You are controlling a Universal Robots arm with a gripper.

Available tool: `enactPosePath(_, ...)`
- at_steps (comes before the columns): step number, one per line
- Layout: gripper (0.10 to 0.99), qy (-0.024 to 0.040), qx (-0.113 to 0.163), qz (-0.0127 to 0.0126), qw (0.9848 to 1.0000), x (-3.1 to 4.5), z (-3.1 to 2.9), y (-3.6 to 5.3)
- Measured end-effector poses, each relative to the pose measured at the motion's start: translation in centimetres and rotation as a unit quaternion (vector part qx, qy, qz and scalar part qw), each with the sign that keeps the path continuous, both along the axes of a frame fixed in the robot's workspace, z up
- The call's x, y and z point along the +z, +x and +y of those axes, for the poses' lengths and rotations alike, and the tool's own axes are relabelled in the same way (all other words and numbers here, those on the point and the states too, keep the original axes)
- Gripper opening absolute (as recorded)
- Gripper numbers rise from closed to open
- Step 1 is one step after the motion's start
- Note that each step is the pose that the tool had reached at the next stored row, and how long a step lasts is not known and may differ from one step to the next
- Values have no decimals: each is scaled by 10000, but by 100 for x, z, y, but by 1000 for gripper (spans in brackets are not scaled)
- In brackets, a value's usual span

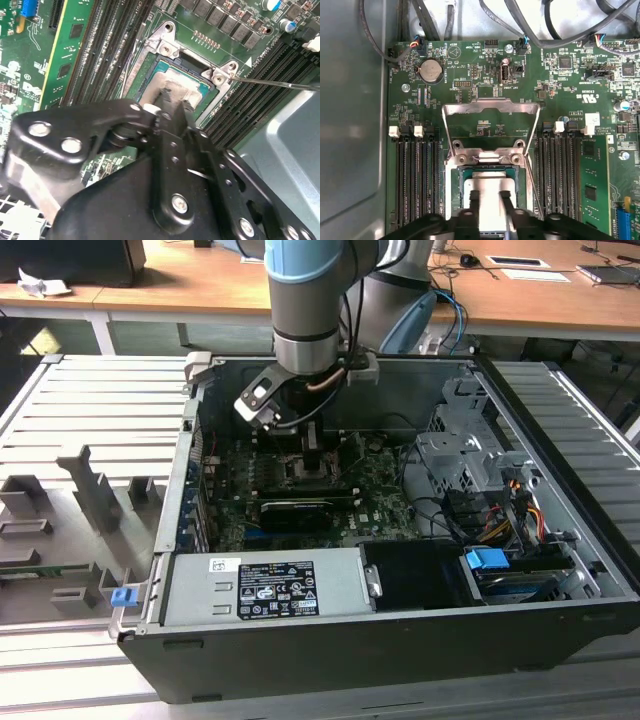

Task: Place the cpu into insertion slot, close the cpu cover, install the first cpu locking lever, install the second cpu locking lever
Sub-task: 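Place the cpu into insertion slot, then close the cpu cover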

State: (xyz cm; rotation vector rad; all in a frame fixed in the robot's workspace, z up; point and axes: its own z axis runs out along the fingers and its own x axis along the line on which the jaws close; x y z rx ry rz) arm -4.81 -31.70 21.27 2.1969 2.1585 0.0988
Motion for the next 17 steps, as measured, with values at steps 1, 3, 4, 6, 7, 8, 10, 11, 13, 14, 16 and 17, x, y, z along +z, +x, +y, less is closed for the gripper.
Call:
enactPosePath(1, 220, -7, 0, 2, 10000, 8, 0, 0)
enactPosePath(3, 161, -13, 0, 3, 10000, 21, 0, 0)
enactPosePath(4, 106, -16, 0, 3, 10000, 29, 0, 0)
enactPosePath(6, 106, -18, 0, 3, 10000, 43, 0, 0)
enactPosePath(7, 106, -18, 0, 3, 10000, 48, 0, 0)
enactPosePath(8, 106, -18, 0, 4, 10000, 61, 0, 0)
enactPosePath(10, 106, -18, 0, 3, 10000, 71, 0, 0)
enactPosePath(11, 106, -20, 0, 3, 10000, 76, 0, 0)
enactPosePath(13, 106, -42, -1, 4, 10000, 90, 1, -1)
enactPosePath(14, 106, -51, 1, 4, 10000, 101, 1, 1)
enactPosePath(16, 106, -52, -1, 8, 10000, 102, 1, 15)
enactPosePath(17, 106, -52, 0, 27, 10000, 102, 0, 67)
